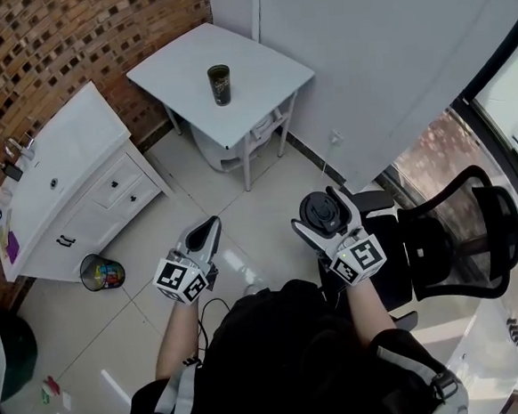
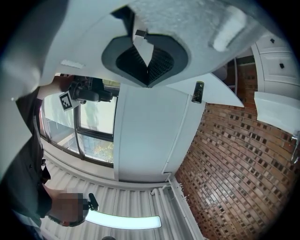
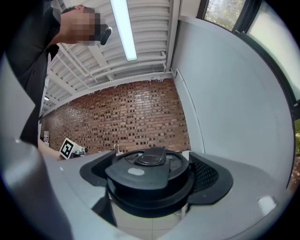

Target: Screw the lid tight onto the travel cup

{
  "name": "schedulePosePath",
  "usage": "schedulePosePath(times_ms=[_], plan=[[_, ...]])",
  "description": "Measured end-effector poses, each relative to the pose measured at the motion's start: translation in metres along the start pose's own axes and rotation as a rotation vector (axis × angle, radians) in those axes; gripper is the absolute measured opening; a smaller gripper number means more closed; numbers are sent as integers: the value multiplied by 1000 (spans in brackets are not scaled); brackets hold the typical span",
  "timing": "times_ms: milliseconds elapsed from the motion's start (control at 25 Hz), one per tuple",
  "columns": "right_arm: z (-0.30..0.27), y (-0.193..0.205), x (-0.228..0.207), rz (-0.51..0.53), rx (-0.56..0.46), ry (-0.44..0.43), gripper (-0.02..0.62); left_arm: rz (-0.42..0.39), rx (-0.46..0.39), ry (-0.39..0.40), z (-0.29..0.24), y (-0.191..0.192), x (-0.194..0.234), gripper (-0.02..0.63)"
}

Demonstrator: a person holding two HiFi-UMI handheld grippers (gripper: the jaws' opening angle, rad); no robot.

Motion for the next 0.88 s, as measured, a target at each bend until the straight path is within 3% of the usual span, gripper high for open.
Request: schedulePosePath(times_ms=[240, 560, 880], plan=[[-35, 1, -18, 9, 16, -90, 479, -9, -8, -55, -6, 1, 3, 2], [-87, -11, -43, 24, -8, -217, 479, -8, -67, -187, -9, -14, 15, 2], [-112, -15, -57, 25, -9, -298, 479, -26, -45, -216, -33, -11, 16, 2]])
Point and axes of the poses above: the fingertips, and each gripper's own axes: z backward along the fingers, x to its left, y out of its underside, the point moved 10 cm from there along z, backward along the fingers, and after that the axes turned 9 degrees about y, right-handed, at the moved point
